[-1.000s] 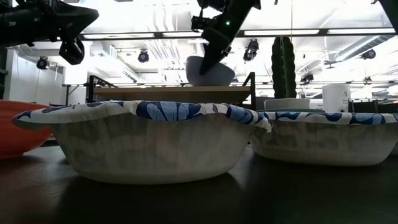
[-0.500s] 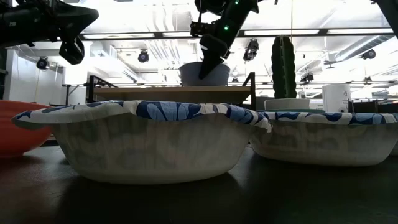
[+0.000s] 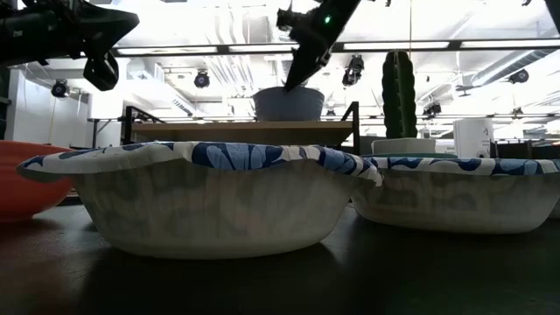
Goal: Place and stack bowls onto a shelf
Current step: Put the blue bowl on the shelf, then put the blue patterned bowl on the shelf
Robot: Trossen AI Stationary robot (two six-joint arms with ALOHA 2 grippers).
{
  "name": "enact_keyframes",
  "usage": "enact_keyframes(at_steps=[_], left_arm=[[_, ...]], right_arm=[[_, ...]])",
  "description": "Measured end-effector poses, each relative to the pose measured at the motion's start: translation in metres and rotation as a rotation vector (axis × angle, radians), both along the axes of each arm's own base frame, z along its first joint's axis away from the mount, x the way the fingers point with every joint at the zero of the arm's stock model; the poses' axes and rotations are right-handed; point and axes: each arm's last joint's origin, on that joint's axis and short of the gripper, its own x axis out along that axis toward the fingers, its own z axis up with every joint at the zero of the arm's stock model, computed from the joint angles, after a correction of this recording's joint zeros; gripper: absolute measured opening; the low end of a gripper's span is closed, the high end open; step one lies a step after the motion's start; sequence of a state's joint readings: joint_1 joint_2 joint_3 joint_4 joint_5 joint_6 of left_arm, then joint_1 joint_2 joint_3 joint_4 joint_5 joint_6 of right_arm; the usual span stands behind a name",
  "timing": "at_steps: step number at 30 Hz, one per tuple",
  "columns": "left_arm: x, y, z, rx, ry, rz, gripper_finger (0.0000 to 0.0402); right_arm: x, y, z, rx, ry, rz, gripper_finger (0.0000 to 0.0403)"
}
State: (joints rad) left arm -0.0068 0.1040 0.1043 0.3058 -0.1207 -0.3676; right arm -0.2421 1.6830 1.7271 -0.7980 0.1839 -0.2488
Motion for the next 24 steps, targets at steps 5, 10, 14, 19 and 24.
enact_keyframes(at_steps=[5, 10, 14, 19, 24], left_arm=[[0.000, 0.000, 0.001, -0.055, -0.018, -0.018, 0.0000], [0.001, 0.000, 0.002, -0.091, -0.027, -0.030, 0.0000], [0.004, 0.000, 0.005, -0.108, -0.056, -0.038, 0.0000], [0.008, 0.000, 0.010, -0.110, -0.105, -0.042, 0.0000], [0.015, 0.000, 0.013, -0.123, -0.144, -0.049, 0.0000]], right_arm=[[-0.017, 0.022, 0.025, 0.002, -0.049, 0.042, 0.0126], [-0.036, 0.055, 0.033, 0.023, -0.085, 0.148, 0.0119], [-0.054, 0.085, 0.024, 0.056, -0.153, 0.228, 0.0111], [-0.077, 0.115, -0.003, 0.072, -0.287, 0.316, 0.0099], [-0.100, 0.127, -0.026, 0.078, -0.396, 0.361, 0.0088]])
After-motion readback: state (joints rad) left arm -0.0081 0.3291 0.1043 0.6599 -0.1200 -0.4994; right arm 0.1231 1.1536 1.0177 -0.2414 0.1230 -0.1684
